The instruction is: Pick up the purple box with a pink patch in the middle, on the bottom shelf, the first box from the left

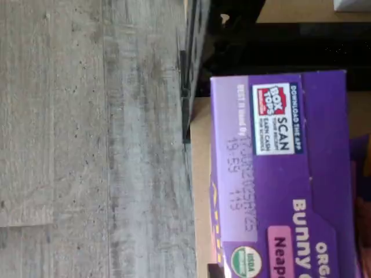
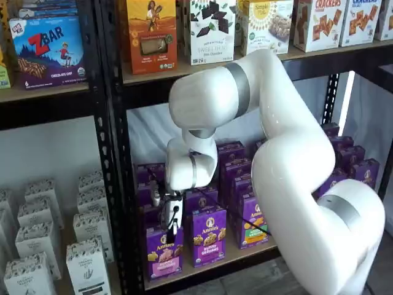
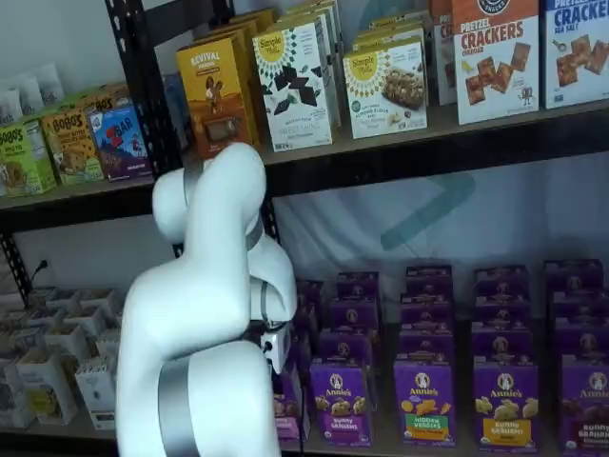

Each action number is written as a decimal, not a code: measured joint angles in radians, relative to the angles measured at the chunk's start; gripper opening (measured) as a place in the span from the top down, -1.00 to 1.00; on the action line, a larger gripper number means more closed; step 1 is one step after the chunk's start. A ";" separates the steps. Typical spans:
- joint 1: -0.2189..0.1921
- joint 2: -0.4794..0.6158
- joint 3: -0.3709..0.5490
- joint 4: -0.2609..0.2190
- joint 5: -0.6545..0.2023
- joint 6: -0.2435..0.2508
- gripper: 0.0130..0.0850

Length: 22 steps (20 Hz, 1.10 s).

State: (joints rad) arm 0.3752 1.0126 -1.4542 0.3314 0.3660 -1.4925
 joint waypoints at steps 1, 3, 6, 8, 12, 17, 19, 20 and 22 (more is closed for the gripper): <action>0.000 -0.005 0.008 -0.001 -0.004 0.001 0.44; 0.000 -0.021 0.028 0.000 -0.010 -0.001 0.44; 0.002 -0.047 0.066 0.002 -0.025 -0.002 0.44; 0.006 -0.068 0.096 0.002 -0.040 0.001 0.44; 0.011 -0.114 0.156 -0.073 -0.046 0.074 0.44; 0.016 -0.157 0.216 -0.175 -0.021 0.172 0.44; 0.020 -0.182 0.252 -0.194 -0.018 0.194 0.44; 0.023 -0.194 0.271 -0.202 -0.020 0.203 0.44; 0.026 -0.227 0.316 -0.226 -0.022 0.228 0.44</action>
State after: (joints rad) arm 0.4014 0.7853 -1.1378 0.1059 0.3438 -1.2644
